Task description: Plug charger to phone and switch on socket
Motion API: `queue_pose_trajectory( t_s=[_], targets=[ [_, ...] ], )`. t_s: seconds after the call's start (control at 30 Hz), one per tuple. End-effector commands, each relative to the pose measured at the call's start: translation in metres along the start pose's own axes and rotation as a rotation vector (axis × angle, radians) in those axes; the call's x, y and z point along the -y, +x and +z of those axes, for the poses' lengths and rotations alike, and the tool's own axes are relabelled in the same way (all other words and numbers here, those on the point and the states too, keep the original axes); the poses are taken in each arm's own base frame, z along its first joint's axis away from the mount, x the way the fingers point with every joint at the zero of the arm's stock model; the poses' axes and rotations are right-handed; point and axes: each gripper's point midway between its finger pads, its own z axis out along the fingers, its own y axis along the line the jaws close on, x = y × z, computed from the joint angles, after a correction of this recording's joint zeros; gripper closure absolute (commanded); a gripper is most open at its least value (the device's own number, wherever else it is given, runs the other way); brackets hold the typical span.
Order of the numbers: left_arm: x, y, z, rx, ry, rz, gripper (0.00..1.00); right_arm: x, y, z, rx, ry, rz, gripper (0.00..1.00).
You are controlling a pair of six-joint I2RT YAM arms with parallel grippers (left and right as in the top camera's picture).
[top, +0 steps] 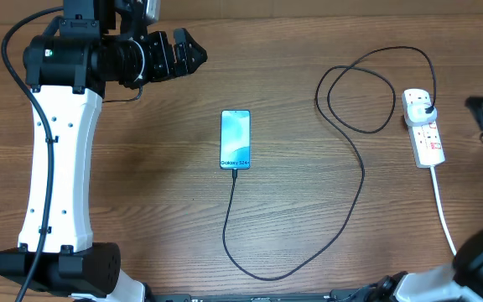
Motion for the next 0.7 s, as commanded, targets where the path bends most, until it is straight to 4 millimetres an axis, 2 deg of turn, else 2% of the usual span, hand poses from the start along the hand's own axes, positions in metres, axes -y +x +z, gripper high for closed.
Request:
queue_pose_trajectory(
  t_s=[0.0, 0.17, 0.33, 0.47, 0.5, 0.57, 0.6, 0.67],
  targets=[
    [-0.009, -0.004, 0.000, 0.018, -0.052, 0.020, 0.00, -0.048, -0.006, -0.047, 0.086, -0.055, -0.144, 0.96],
    [-0.016, -0.006, 0.000, 0.029, -0.090, 0.020, 0.00, -0.091, 0.012, -0.086, 0.116, -0.086, -0.274, 0.96],
    [-0.017, -0.006, 0.000, 0.032, -0.099, 0.020, 0.00, -0.137, 0.044, -0.116, 0.115, -0.106, -0.420, 0.96],
    [-0.017, -0.006, 0.000, 0.032, -0.099, 0.020, 0.01, -0.163, 0.080, -0.129, 0.087, -0.077, -0.546, 0.96],
    [-0.017, -0.006, 0.000, 0.032, -0.099, 0.020, 0.00, -0.174, 0.101, -0.134, 0.065, -0.064, -0.613, 0.96],
    [-0.017, -0.006, 0.000, 0.032, -0.099, 0.020, 0.00, -0.181, 0.120, -0.139, 0.050, -0.045, -0.661, 0.96],
    [-0.017, -0.006, 0.000, 0.032, -0.099, 0.020, 0.00, -0.184, 0.137, -0.143, 0.040, -0.027, -0.703, 0.96],
    [-0.017, -0.006, 0.000, 0.032, -0.099, 0.020, 0.00, -0.187, 0.153, -0.149, 0.027, -0.017, -0.744, 0.96]
  ],
)
